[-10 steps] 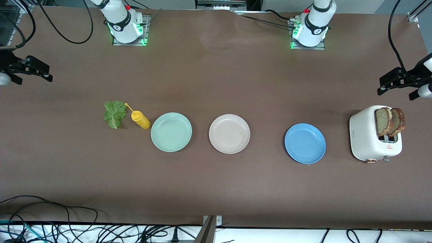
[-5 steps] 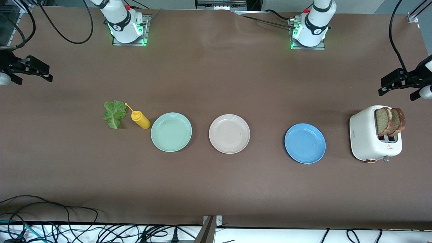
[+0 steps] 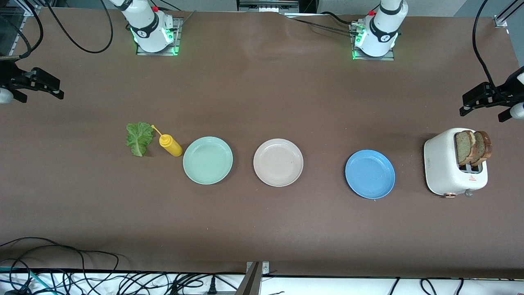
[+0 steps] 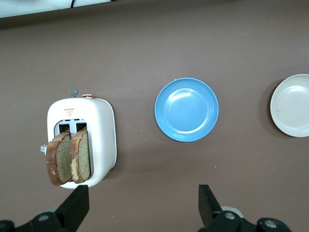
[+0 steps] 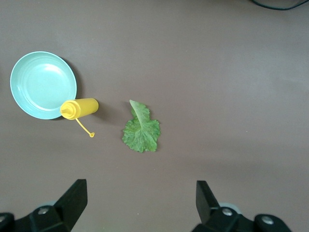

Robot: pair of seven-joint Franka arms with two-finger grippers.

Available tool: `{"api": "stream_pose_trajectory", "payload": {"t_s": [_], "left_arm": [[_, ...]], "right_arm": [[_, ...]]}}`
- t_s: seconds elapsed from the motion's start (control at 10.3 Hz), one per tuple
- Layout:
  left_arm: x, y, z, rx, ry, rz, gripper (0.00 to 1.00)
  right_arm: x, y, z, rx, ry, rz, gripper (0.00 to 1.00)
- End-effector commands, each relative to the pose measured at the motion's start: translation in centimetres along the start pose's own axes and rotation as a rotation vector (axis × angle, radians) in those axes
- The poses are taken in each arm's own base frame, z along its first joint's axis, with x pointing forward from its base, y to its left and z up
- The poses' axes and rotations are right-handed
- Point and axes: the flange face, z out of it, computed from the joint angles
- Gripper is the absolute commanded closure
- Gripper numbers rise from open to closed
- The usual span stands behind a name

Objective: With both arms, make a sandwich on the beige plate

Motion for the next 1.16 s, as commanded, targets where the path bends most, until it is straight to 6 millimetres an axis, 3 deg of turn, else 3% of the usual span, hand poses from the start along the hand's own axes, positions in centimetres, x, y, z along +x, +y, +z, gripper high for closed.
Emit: {"api": "stream_pose_trajectory", "payload": {"t_s": [0.0,1.06], "left_arm": [[0.0,0.6,-0.6,-0.026,0.006,0.027,0.0],[0.8,0.8,0.8,-0.03,-0.011,0.034,0.0]], "right_arm": [[0.1,-0.2,-0.4,0.014,0.005,-0.004,0.0],[0.2,-0.4,-0.5,0.013,0.011,-0.007,0.0]]}}
